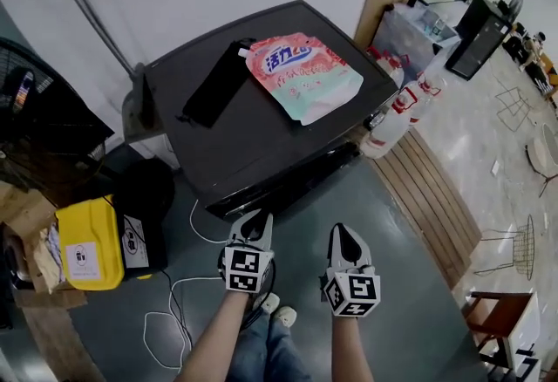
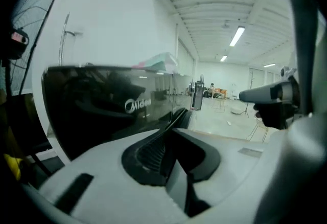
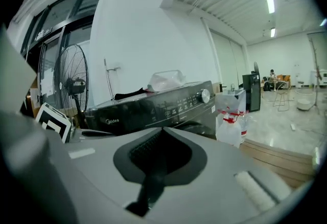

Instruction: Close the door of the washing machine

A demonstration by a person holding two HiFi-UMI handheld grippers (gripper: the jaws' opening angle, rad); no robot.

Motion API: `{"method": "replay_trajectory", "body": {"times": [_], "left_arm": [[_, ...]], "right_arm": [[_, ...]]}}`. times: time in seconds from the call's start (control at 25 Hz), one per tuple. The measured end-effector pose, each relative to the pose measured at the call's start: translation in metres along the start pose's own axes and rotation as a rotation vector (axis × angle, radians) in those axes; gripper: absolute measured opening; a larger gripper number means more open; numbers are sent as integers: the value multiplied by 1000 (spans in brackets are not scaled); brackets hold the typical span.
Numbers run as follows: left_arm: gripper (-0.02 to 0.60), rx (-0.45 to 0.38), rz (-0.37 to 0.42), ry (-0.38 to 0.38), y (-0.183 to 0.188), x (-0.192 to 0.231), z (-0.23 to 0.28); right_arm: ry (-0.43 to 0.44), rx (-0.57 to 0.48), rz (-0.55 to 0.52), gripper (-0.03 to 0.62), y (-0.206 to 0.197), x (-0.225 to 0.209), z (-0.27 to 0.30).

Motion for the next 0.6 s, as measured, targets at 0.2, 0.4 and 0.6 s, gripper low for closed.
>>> {"method": "replay_trajectory", "body": {"times": [0.2, 0.4, 0.6], "left_arm": [[23, -103, 3, -11, 61, -10, -26], [6, -204, 26, -51, 118, -28, -57], [6, -299, 49, -86, 165, -45, -86]], "right_arm": [[-42, -87, -14, 12, 45, 3, -32], [-73, -169, -35, 12, 89, 7, -70], [-98, -247, -62, 12, 126, 13, -105]]}}
Point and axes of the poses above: the fingertips, and each gripper's own axes: z forward along the fingers, x to its left, y out of its top, the point moved 2 cm from there along -z, backward along the fingers, and after that the axes turned 12 degrees about y, right-handed, at the moved point
